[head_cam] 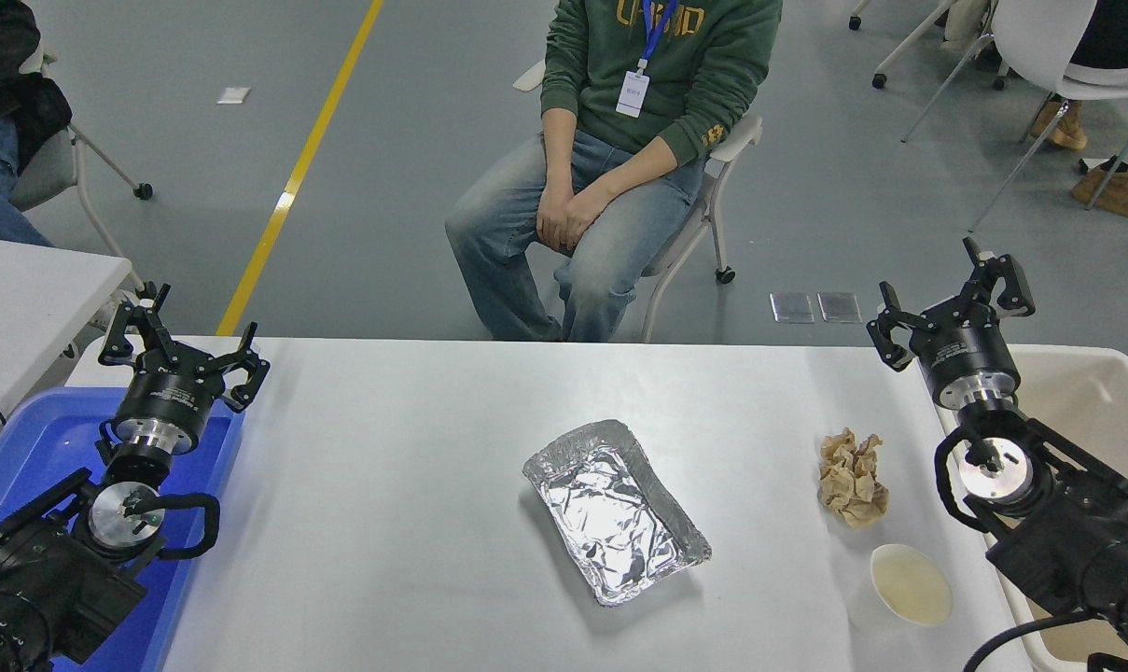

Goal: Clean the table surface

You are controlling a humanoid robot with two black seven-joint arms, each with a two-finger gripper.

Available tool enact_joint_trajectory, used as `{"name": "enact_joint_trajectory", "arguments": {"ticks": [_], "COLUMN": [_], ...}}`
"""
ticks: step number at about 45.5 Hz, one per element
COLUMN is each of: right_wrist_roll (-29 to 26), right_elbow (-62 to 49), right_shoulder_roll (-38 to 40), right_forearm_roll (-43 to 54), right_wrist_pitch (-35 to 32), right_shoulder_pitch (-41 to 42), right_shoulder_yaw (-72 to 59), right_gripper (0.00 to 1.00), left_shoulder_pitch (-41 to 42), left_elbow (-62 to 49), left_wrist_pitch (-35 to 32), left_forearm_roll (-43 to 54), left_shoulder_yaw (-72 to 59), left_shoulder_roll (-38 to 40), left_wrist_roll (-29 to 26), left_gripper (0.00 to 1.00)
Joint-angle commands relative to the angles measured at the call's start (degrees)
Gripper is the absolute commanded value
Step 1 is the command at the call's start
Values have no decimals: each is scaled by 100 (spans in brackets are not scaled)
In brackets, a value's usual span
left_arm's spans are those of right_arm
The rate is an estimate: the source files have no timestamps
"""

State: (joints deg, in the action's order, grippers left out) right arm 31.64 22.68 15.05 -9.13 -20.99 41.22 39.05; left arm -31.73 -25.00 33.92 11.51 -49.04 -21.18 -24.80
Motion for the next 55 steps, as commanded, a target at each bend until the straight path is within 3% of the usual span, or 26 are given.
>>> {"name": "enact_joint_trajectory", "arguments": {"ticks": [1,31,43,55], "right_wrist_roll": [0,193,307,404], "right_elbow": [0,79,799,1810], "right_shoulder_roll": [-11,-46,850,1324], "right_forearm_roll": [-1,-1,659,1009], "right_wrist_pitch": [-10,-45,-449,-309], "right_shoulder_pitch": [0,-78,-263,-325], "right_shoulder_yaw": [-11,-73,-460,-573], "right_gripper": [99,99,99,99], "left_shoulder_pitch": [0,0,0,0], "left_elbow": [3,3,3,-5], "left_wrist_pitch": [0,0,0,0], "left_forearm_roll": [0,0,0,0], "left_shoulder_yaw": [0,0,0,0], "left_shoulder_roll": [0,0,0,0], "left_wrist_roll": [1,1,1,1], "left_gripper": [100,100,100,100]}}
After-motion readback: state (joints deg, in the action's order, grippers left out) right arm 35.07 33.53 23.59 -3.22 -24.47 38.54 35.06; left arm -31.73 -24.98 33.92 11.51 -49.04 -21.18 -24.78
